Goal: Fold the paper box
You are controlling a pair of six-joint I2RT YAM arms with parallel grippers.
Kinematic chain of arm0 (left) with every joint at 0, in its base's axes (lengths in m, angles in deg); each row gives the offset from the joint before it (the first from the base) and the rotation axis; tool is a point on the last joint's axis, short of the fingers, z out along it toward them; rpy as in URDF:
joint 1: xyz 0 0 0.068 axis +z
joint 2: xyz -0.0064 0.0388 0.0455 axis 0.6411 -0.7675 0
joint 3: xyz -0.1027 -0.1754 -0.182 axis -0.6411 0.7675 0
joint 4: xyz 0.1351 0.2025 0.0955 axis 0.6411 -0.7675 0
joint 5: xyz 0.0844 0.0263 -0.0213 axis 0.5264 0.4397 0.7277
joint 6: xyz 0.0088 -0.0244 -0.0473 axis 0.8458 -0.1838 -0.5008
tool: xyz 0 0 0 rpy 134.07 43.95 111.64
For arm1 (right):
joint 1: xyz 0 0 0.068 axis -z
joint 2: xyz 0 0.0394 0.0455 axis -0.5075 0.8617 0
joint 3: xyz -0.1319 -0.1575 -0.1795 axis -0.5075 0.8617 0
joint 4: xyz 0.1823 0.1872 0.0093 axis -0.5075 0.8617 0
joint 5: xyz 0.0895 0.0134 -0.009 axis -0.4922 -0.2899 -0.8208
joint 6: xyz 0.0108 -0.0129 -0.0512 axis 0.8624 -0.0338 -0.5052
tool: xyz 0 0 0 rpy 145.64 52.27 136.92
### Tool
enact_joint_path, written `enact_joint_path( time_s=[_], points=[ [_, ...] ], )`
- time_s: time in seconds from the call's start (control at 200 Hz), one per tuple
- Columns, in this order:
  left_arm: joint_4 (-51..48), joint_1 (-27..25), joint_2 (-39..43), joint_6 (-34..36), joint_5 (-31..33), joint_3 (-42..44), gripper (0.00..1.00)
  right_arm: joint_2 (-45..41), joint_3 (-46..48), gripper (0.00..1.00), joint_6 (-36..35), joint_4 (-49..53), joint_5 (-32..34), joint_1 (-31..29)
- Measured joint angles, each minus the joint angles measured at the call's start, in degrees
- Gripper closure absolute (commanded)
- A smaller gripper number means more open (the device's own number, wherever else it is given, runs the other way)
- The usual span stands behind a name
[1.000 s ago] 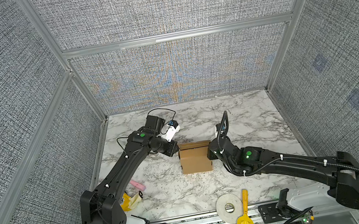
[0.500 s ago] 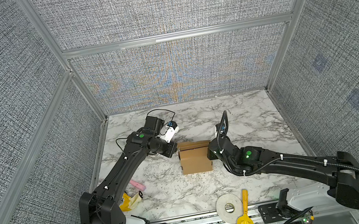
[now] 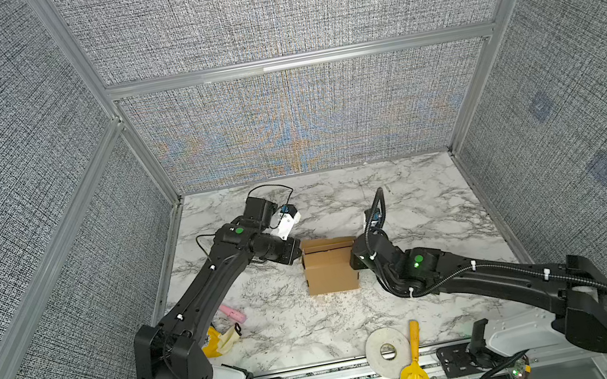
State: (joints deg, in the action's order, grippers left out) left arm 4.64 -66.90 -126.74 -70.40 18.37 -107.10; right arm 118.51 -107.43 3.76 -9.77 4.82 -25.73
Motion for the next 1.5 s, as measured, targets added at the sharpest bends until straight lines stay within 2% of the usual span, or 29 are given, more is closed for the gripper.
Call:
enact_joint_path(
  time_s=[0.626, 1.011, 1.502],
  points=[
    [5.9, 0.2, 0.0, -6.9, -5.7, 3.8, 0.98, 0.4, -2.0, 1.0, 1.4, 4.1, 1.7, -0.8],
    [4.7, 2.1, 0.1, -10.9, -10.1, 3.1, 0.98, 0.0, -1.2, 1.0, 2.2, 3.6, 2.6, -0.9],
    [11.3, 2.4, 1.5, -9.6, -10.6, 8.4, 1.0, -1.1, -0.9, 1.0, 3.1, 4.9, 2.9, -2.1]
  ],
)
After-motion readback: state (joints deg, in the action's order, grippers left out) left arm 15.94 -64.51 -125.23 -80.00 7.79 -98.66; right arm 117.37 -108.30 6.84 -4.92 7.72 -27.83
